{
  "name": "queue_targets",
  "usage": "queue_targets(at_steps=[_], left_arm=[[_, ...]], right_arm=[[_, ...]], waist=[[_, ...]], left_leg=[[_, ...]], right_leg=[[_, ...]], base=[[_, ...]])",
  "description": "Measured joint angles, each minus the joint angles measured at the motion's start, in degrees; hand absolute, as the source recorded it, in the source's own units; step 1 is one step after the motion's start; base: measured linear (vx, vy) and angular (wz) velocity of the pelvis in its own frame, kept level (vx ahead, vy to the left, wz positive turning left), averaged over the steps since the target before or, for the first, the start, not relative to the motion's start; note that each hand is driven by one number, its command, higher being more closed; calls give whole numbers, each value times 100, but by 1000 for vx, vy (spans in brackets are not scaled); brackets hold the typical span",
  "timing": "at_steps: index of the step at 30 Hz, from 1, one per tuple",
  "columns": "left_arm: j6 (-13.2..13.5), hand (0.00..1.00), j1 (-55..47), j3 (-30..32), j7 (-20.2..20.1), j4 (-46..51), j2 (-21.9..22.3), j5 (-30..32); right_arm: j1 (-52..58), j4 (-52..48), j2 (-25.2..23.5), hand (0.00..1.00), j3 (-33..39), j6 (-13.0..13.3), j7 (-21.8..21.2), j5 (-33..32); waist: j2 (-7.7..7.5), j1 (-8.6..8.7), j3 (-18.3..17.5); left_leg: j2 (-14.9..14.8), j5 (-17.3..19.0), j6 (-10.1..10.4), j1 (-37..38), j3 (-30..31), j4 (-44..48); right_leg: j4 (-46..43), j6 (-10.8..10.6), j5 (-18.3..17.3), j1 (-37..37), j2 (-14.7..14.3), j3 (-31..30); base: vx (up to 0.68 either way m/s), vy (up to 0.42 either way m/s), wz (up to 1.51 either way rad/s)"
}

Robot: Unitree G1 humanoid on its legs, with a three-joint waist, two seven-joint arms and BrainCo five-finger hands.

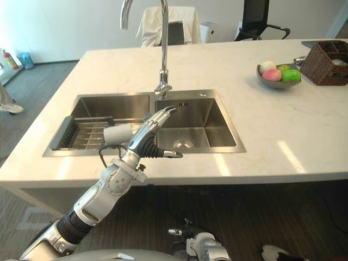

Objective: Walk over to the sink, pick up the cup, carry it to the dishwasher, place the cup inside the dishwasher, then close the dishwasher door

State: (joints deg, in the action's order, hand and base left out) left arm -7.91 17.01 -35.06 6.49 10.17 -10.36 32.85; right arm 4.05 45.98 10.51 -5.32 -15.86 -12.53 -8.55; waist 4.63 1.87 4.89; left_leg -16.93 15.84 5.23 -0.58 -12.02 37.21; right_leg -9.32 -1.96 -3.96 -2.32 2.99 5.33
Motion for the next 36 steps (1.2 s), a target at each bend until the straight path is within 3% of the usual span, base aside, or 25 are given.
queue_targets(at_steps=[1,2,3,5,8,12,16,24,30,36], left_arm=[[-38,0,19,69,-19,4,-53,0],[-132,0,133,199,-58,7,-93,0],[-207,0,302,311,-72,3,-130,6],[-293,0,392,398,-90,-5,-335,8],[-351,0,444,602,-84,-168,-627,21],[-469,0,766,621,-164,-1030,-1148,112],[-450,0,999,632,-450,-1206,-1353,127],[-209,0,1155,448,-1453,-1354,-1388,668],[-214,0,1241,57,-2144,-1351,-1436,995],[-347,0,1241,-45,-2445,-1384,-1439,1129]], right_arm=[[-47,58,31,0,-88,-13,-23,-2],[-70,109,116,0,-191,-10,-123,-9],[-132,139,200,0,-246,24,-125,-29],[-197,256,148,0,-341,48,-108,-132],[-365,482,126,0,-337,62,-42,-339],[-452,642,69,0,-350,41,64,-515],[-516,671,69,0,-352,-64,58,-516],[-600,729,66,0,-428,-185,55,-501],[-708,900,-25,0,-518,-187,62,-502],[-712,917,-36,0,-517,-190,63,-502]], waist=[[-4,6,-6],[61,17,-34],[202,25,-48],[22,91,-80],[-17,124,-50],[-17,227,-47],[-19,330,-45],[-95,518,0],[-218,592,30],[-292,617,12]], left_leg=[[179,-30,-5,-30,-56,-553],[505,-490,-62,-119,-76,-1805],[679,-1373,-56,-331,-33,-2517],[972,-1675,-89,-135,73,-3034],[1203,-1964,-169,88,150,-3780],[1267,-2095,-147,359,283,-4166],[1259,-2105,-134,350,418,-4183],[1231,-2100,-116,563,428,-4217],[1222,-2097,-120,561,382,-4219],[1229,-2064,-122,564,238,-4219]], right_leg=[[48,-24,13,-43,47,6],[137,-99,28,-78,85,41],[171,-195,-18,-69,29,114],[233,-278,-55,-83,266,231],[301,-368,-123,-98,396,441],[487,-375,-147,-342,402,647],[552,-362,-162,-413,366,771],[756,-356,-114,-753,309,846],[921,-362,-19,-769,295,792],[1068,-374,110,-792,294,682]], base=[[232,21,-8],[206,82,14],[199,80,23],[186,55,44],[142,62,38],[62,-8,17],[8,-31,15],[-8,-10,3],[-52,5,-5],[-3,3,-10]])
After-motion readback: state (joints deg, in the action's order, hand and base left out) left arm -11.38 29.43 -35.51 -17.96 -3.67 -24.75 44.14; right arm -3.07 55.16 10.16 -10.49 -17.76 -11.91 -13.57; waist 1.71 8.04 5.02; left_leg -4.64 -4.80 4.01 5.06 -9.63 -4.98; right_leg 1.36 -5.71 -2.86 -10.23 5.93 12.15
